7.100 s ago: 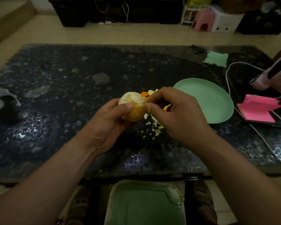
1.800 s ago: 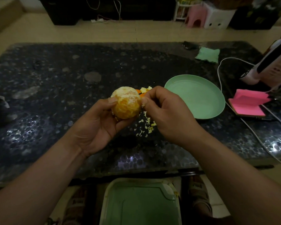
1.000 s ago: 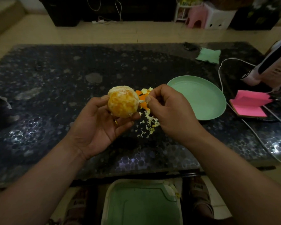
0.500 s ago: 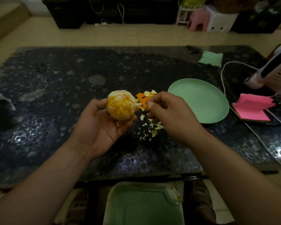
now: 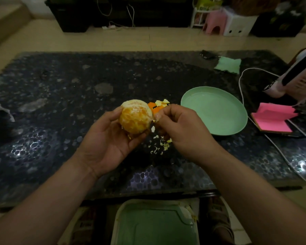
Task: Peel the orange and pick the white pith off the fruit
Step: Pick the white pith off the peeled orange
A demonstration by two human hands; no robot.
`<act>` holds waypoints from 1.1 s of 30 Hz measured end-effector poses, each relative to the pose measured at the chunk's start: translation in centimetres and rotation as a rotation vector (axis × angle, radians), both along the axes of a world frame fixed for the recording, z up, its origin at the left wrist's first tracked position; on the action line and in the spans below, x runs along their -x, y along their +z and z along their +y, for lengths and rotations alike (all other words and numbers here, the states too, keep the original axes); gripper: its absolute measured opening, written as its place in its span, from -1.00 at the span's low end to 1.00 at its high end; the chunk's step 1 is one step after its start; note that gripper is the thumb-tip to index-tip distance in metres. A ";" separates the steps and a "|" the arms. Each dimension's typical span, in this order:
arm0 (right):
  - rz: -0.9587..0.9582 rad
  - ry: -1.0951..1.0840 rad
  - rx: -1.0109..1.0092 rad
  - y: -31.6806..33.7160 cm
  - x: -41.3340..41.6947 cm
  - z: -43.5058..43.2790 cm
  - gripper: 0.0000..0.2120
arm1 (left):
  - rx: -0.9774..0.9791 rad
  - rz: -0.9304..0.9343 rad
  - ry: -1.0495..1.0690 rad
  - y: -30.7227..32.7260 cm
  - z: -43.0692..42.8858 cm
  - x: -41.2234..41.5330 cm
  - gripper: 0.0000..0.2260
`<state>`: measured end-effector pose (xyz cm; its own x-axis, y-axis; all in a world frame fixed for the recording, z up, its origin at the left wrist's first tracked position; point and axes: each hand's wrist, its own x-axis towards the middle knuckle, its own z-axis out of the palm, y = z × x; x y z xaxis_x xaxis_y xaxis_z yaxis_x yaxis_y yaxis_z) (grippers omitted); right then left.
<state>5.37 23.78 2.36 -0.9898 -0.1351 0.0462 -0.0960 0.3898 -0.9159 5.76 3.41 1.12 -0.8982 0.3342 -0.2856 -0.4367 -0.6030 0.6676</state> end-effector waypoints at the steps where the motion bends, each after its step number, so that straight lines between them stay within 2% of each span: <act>1: 0.013 -0.006 -0.023 -0.1 0.1 0.0 -0.79 | -0.013 -0.006 0.001 0.0 0.0 0.0 -0.50; 5: 0.039 -0.063 -0.129 -1.1 0.8 0.7 -0.83 | -0.053 -0.036 -0.003 0.1 -0.3 0.0 -0.43; 8: 0.023 -0.045 -0.319 -1.8 1.4 1.3 -0.95 | -0.041 -0.031 -0.019 -0.1 -0.4 0.1 -0.42; 11: 0.027 -0.021 -0.491 -2.7 1.5 1.4 -0.94 | -0.020 -0.027 -0.030 -0.4 -0.4 0.2 -0.43; 14: 0.114 -0.078 -0.617 -2.9 1.8 1.2 -0.83 | 0.009 -0.023 -0.030 -0.8 -0.4 0.3 -0.47; 16: 0.166 -0.102 -0.579 -2.3 1.7 1.0 -0.90 | 0.036 -0.019 -0.025 -0.9 -0.4 0.3 -0.50; 20: 0.228 -0.067 -0.345 -0.8 0.8 0.8 -0.98 | 0.101 -0.008 0.007 -0.9 0.0 0.2 -0.55; 23: 0.243 -0.023 -0.291 -0.4 0.2 0.6 -0.97 | 0.127 0.006 0.030 -0.7 0.2 0.1 -0.60; 28: 0.299 0.002 -0.368 -0.3 -0.1 0.8 -0.95 | 0.150 0.013 0.049 -0.5 0.4 -0.1 -0.64; 33: 0.374 0.027 -0.459 -0.3 -0.1 0.9 -0.94 | 0.193 0.024 0.042 -0.8 0.3 0.0 -0.59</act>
<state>5.45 24.65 2.10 -0.9133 -0.2491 0.3222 -0.3955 0.7310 -0.5560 5.81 3.76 0.35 -0.9174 0.2373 -0.3195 -0.3967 -0.4800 0.7825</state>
